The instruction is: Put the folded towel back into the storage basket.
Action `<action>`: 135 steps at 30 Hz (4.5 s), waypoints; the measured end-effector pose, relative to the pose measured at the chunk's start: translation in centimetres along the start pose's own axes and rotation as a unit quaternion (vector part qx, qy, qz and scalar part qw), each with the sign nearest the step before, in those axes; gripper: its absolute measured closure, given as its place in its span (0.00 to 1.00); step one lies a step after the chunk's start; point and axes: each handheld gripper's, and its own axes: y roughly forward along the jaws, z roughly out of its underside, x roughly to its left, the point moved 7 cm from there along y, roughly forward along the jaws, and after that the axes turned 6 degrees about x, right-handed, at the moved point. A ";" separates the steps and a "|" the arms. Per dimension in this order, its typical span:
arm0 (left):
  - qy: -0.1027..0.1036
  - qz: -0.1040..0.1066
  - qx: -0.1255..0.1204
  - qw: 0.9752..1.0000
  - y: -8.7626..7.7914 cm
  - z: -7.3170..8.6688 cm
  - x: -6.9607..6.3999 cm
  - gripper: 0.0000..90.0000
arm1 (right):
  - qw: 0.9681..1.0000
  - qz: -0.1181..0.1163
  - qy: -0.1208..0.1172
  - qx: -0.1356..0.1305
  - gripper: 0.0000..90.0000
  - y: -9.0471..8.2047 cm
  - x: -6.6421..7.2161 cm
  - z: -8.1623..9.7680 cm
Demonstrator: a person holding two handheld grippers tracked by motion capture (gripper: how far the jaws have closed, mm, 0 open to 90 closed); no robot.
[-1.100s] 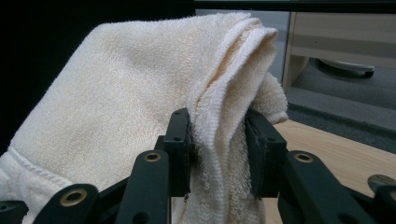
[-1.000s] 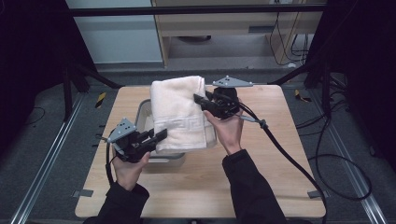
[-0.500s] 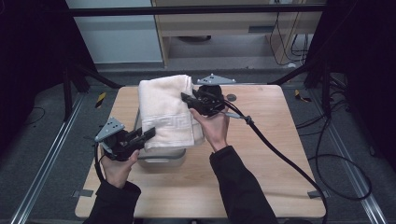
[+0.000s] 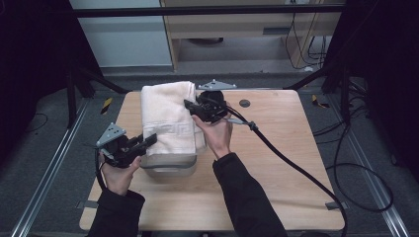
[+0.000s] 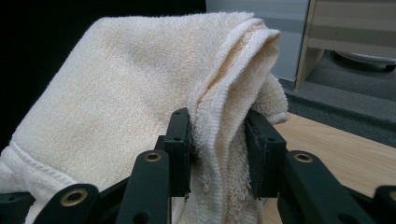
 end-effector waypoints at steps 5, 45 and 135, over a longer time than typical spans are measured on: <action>-0.002 -0.011 -0.001 1.000 -0.1 0.1 0.9 0.79 | 1.000 -0.002 0.001 0.001 0.73 0.9 0.4 -0.1; -0.006 -0.058 0.094 0.994 3.4 4.0 4.8 0.78 | 0.997 0.018 0.026 0.066 0.72 7.9 -0.5 5.1; 0.021 -0.108 0.027 0.994 -0.4 6.7 6.2 0.35 | 0.998 0.060 0.002 0.013 0.25 -12.4 -12.4 15.7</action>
